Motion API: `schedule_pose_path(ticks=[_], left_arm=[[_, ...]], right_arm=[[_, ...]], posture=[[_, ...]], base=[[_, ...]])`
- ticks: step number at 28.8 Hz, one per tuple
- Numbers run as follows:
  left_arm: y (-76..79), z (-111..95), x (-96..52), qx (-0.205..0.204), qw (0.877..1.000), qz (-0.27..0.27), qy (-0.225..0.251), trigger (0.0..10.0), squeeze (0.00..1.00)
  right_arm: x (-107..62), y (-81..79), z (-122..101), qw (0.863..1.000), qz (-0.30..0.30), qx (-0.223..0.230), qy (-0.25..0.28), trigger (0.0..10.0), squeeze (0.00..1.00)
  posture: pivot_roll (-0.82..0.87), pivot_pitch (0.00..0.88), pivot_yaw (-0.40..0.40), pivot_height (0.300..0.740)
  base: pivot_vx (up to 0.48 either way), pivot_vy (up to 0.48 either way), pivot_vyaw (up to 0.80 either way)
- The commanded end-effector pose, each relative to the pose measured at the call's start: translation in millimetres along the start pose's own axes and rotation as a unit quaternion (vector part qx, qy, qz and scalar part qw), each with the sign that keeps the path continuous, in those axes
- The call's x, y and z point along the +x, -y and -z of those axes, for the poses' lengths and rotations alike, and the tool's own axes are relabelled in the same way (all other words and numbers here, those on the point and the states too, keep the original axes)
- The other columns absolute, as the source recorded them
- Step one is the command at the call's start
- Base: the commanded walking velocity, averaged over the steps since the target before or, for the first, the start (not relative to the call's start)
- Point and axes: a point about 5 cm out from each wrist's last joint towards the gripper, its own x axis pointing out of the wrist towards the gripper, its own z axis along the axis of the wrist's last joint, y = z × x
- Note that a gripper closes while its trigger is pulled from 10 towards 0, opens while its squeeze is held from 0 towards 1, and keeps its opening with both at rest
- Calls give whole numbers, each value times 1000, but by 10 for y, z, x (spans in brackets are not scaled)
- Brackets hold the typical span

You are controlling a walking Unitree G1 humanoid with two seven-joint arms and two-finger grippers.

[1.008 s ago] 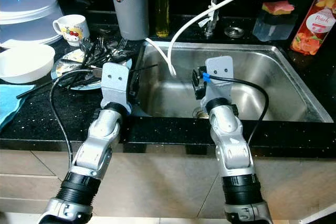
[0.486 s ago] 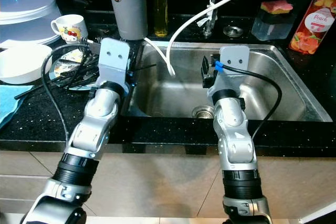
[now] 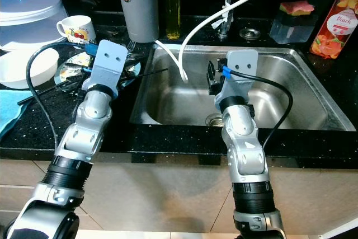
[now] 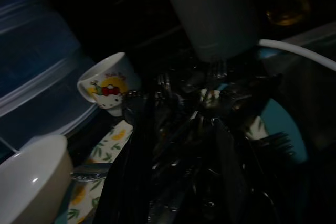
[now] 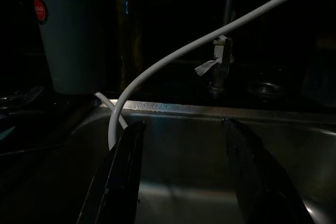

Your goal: Kitchen organization

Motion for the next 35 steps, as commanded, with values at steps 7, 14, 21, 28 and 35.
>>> schedule_pose_path(ticks=[7, 14, 21, 28, 35], left_arm=[[173, 51, -35, 89, 994, 66, 19, 10000, 0], [257, 112, -60, 126, 985, 114, 15, 10000, 0], [306, 138, -81, 162, 977, 132, 32, 10000, 0], [383, 120, -24, 186, 967, 167, 53, 10000, 0], [394, 103, 23, 208, 959, 179, 70, 8078, 0]], right_arm=[[-17, -45, 11, 1000, -9, 5, 0, 10000, 0], [-19, -81, 17, 1000, -15, 8, -1, 10000, 0], [-18, -78, 19, 1000, -14, 8, -1, 10000, 0], [-17, -76, 23, 1000, -14, 6, -1, 10000, 0], [-14, -74, 13, 1000, -13, 6, 1, 10000, 0]], posture=[[102, 31, 8, 740], [103, 31, 6, 740], [101, 29, 6, 740], [97, 21, 6, 740], [90, 12, 12, 740]], base=[[0, 0, 0], [0, 0, 0], [0, 0, 0], [0, 0, 0], [0, 0, 0]])
